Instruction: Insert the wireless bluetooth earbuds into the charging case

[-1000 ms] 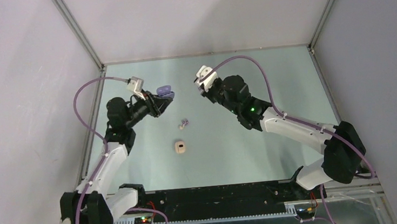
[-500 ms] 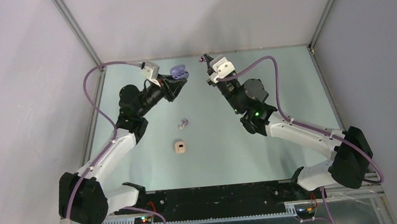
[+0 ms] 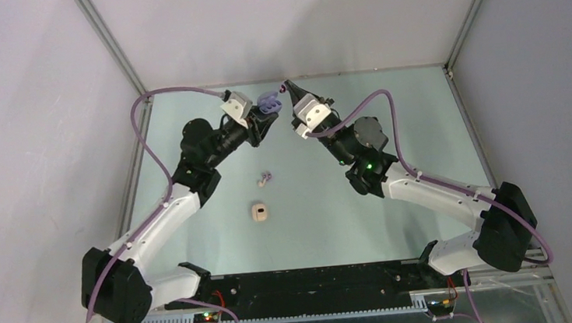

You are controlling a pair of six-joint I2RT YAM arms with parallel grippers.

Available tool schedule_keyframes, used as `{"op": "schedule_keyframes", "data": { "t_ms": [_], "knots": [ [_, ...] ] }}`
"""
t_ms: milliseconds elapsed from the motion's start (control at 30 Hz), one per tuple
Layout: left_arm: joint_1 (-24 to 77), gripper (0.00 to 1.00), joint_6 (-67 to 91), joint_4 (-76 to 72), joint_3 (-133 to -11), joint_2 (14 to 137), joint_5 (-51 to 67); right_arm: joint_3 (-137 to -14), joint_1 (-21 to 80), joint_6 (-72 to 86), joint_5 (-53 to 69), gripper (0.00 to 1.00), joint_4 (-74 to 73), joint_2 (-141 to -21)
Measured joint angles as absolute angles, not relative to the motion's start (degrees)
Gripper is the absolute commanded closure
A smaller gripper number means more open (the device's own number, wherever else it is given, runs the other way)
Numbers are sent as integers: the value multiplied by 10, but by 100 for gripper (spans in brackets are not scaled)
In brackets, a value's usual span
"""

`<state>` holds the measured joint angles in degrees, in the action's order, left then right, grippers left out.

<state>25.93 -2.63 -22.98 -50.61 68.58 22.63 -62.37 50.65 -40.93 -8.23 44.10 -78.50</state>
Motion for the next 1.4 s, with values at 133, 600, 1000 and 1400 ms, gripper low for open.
{"op": "schedule_keyframes", "data": {
  "t_ms": [133, 600, 1000, 1400],
  "knots": [
    [267, 100, -31, -231, -521, 686, 224, -618, 508, -420, -62, 100, 442, -785],
    [286, 100, -31, -243, -529, 688, 229, -604, 515, -423, -19, 100, 451, -785],
    [295, 100, -30, -266, -535, 691, 235, -600, 517, -435, -14, 100, 453, -792],
    [300, 100, -30, -292, -535, 690, 256, -600, 517, -431, -12, 100, 453, -793]
  ]
}}
